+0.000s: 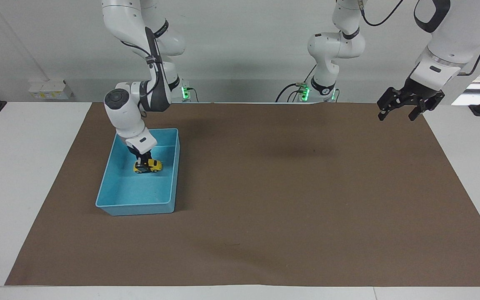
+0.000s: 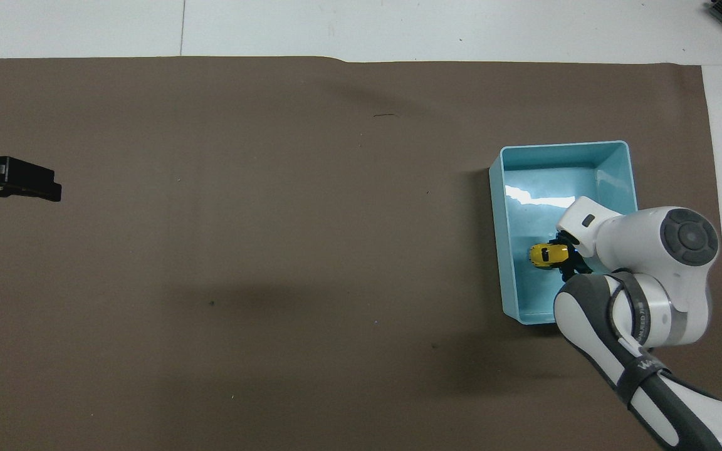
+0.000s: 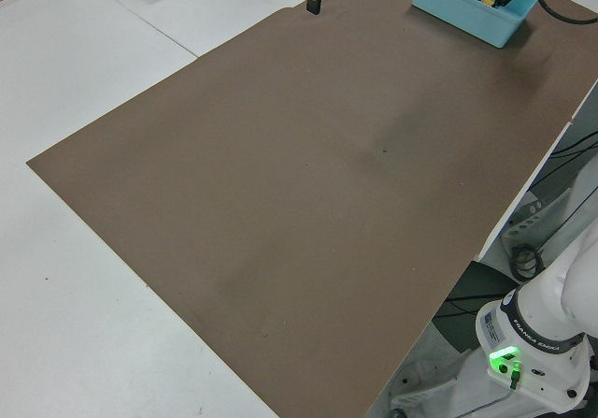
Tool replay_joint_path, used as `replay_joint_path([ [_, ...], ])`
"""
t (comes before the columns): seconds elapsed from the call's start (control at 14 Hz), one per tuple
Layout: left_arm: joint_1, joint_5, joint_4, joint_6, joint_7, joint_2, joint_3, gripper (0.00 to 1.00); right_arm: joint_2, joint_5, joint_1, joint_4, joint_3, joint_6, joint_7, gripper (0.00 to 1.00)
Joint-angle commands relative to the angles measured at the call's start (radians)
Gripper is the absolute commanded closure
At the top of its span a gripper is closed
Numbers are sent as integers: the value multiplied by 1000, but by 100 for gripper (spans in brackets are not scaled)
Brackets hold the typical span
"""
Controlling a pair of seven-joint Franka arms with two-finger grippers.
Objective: Wind up and store yellow beetle car
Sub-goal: 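Lower the yellow car into the blue bin and open the right gripper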
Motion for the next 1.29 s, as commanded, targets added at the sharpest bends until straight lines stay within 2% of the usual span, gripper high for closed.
replay_joint_path([
  [0.0, 16, 2, -15, -8, -6, -15, -11, 0, 6, -15, -17, -5, 10, 20, -6, 43],
  [0.07, 16, 2, -15, -8, -6, -15, -11, 0, 8, -15, -21, -3, 11, 19, 8, 19],
  [0.14, 16, 2, -15, -8, -6, -15, -11, 0, 8, -15, -21, 0, 11, 14, 15, 0],
  [0.5, 16, 2, -15, -8, -6, -15, -11, 0, 2, -12, -21, 49, 11, -23, 31, 0],
  [0.93, 16, 2, -15, -8, -6, -15, -11, 0, -26, 8, -23, 222, 11, -260, 51, 0],
  [1.07, 16, 2, -15, -8, -6, -15, -11, 0, -43, 8, -21, 278, 11, -346, 142, 0],
  [1.22, 16, 2, -15, -8, -6, -15, -11, 0, -61, 10, -21, 308, 11, -376, 241, 0],
])
